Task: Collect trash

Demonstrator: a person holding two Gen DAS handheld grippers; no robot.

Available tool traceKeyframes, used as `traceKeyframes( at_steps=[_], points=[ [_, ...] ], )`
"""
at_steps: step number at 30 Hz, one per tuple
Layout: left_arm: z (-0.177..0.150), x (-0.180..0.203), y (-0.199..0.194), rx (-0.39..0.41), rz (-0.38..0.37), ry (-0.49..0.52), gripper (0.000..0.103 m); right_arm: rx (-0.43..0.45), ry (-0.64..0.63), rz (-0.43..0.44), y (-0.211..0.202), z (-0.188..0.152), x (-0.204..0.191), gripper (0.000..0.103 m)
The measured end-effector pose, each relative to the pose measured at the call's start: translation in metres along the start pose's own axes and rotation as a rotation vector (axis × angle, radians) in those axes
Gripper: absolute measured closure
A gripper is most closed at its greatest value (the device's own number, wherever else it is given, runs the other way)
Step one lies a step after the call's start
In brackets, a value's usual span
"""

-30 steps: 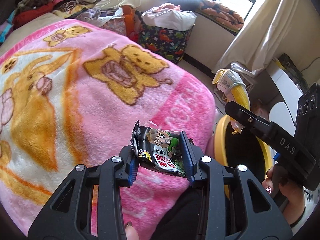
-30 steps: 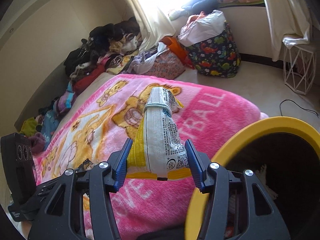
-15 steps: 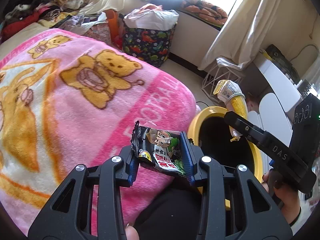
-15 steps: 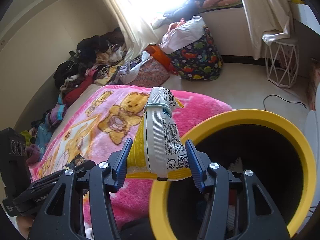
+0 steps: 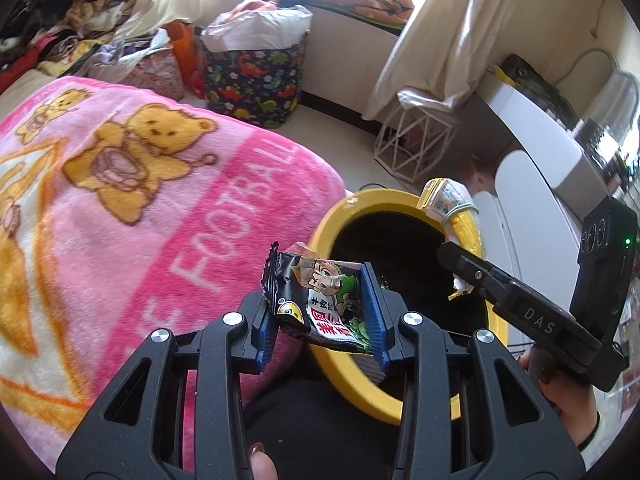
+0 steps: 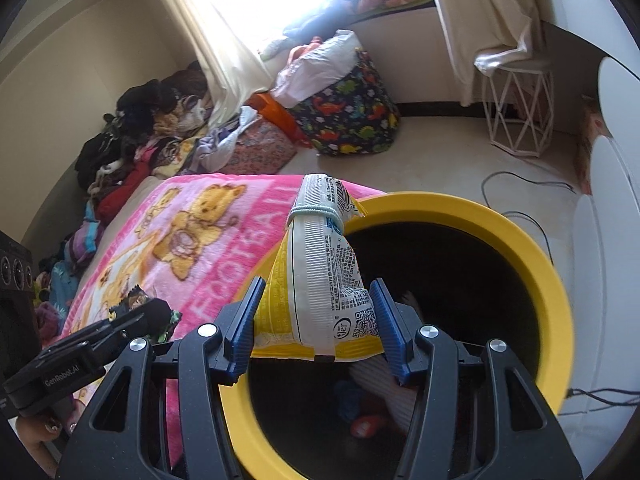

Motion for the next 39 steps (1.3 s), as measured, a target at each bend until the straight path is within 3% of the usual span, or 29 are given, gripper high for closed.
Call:
traceKeyframes(
  at_steps=[13, 23, 26, 29, 31, 35, 39],
  points=[
    [0.000, 0.047, 0.032, -0.062, -0.042, 0.105, 0.072, -0.002, 0.105, -0.063, -0.018, -0.013, 0.048, 0.047],
    [-0.002, 0.054, 0.033, -0.058, -0.041, 0.124, 0.039, 0.064, 0.117, -0.113, -0.050, -0.015, 0.063, 0.029],
    [-0.001, 0.050, 0.025, -0.031, -0.030, 0.117, 0.021, 0.107, 0.097, -0.129, -0.063, -0.014, 0.060, 0.024],
    [0.002, 0.046, 0.012, 0.013, -0.017, 0.120, 0.018, 0.154, 0.068, -0.140, -0.076, -0.014, 0.055, 0.018],
    [0.004, 0.043, 0.004, 0.038, -0.006, 0.120, 0.011, 0.189, 0.043, -0.143, -0.086, -0.014, 0.051, 0.015],
    [0.006, 0.034, -0.020, 0.115, 0.013, 0.117, 0.011, 0.269, 0.004, -0.146, -0.103, -0.016, 0.039, 0.007],
    [0.006, 0.024, -0.043, 0.182, 0.037, 0.118, 0.011, 0.359, -0.071, -0.154, -0.118, -0.017, 0.020, 0.007]
  ],
)
Point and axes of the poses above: each gripper's, at about its wrist camera, not at the fingertips, and y roughly the way its jaws point, x to its right, z to its top, the point moved 6 cm from there along y, roughly the way its jaws point, and after that the axes turned 1 degree about y, right-handed, at the moved point
